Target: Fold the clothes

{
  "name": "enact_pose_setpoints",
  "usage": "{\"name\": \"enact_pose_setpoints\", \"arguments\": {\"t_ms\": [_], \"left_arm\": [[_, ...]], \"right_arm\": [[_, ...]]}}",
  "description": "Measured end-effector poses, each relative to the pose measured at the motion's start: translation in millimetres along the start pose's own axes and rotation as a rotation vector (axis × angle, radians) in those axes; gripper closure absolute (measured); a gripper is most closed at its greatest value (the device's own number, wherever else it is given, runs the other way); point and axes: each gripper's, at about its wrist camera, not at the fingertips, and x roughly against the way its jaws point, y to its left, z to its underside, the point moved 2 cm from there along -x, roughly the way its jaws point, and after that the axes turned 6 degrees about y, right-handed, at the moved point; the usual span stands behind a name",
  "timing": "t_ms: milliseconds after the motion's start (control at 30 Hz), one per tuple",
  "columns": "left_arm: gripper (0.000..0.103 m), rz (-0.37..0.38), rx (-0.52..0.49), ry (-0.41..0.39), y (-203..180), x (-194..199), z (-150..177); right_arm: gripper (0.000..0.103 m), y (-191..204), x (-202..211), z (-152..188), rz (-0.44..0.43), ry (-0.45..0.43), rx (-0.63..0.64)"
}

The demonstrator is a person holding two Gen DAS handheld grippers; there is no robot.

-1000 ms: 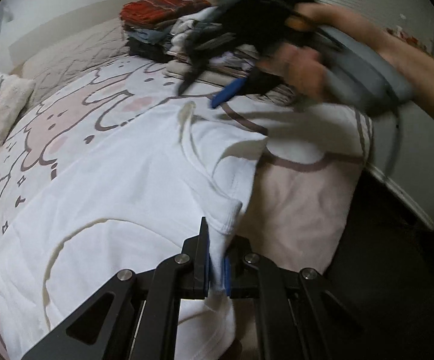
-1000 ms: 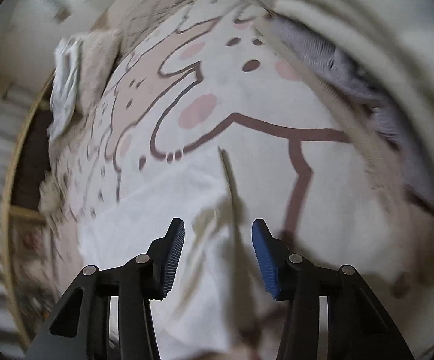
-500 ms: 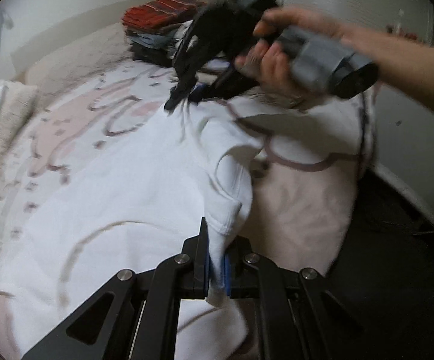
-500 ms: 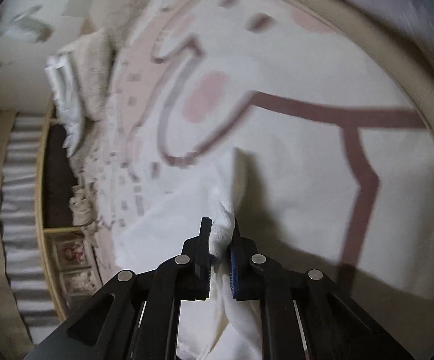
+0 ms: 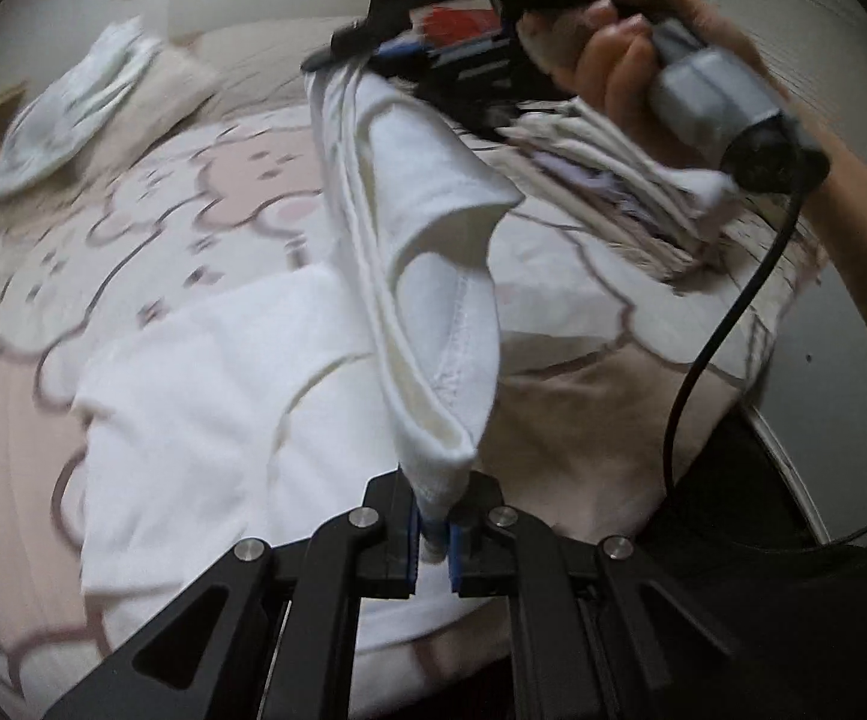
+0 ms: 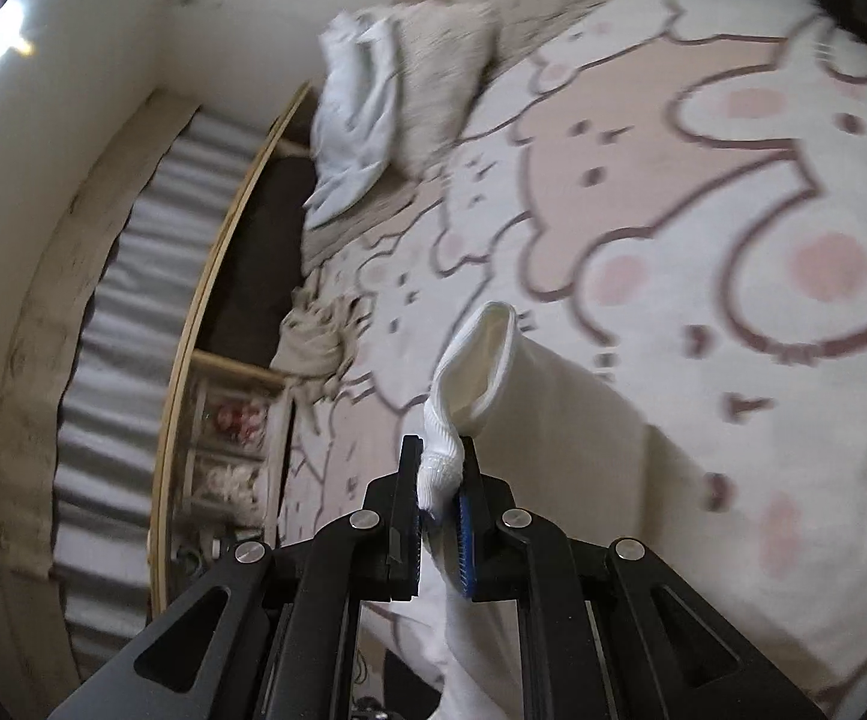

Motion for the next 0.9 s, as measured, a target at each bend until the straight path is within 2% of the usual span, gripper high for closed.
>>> {"name": "enact_pose_setpoints", "arguments": {"t_ms": [167, 267, 467, 633, 767, 800, 833, 867, 900], "left_arm": [[0.096, -0.005, 0.147, 0.032, 38.6, -2.1, 27.3], [0.096, -0.012, 0.19, 0.042, 50.0, -5.4, 40.6], [0.096, -0.025, 0.276, 0.061, 72.6, -11.9, 67.3], [0.096, -0.008, 0.27, 0.046, 71.1, -11.9, 74.8], [0.096, 0.02, 0.285, 0.046, 75.7, -13.3, 78.4], [0.096, 0.032, 0.296, 0.046, 77.0, -12.8, 79.0], [0.096, 0.045, 0.306, 0.047, 78.3, -12.2, 79.6], [0.096, 0.055, 0.315, 0.047, 80.1, -11.8, 80.5], [0.095, 0.065, 0.325, 0.047, 81.8, -11.5, 81.4]], "right_arm": [[0.092, 27.3, -66.8, 0.0, 0.03, 0.095, 0.04], [0.092, 35.9, -107.3, 3.4, 0.061, 0.155, 0.05], [0.092, 27.1, -178.5, 11.0, 0.187, 0.246, 0.037], [0.092, 13.7, -217.0, 23.1, 0.265, 0.317, 0.017], [0.091, 20.8, -228.4, 30.2, 0.281, 0.321, 0.088], [0.083, 23.1, -228.4, 31.2, 0.275, 0.311, 0.104], [0.068, 25.7, -225.1, 31.4, 0.241, 0.302, 0.105], [0.028, 27.6, -218.1, 30.7, 0.193, 0.295, 0.087], [0.012, 29.6, -211.1, 30.1, 0.146, 0.288, 0.068]]}}
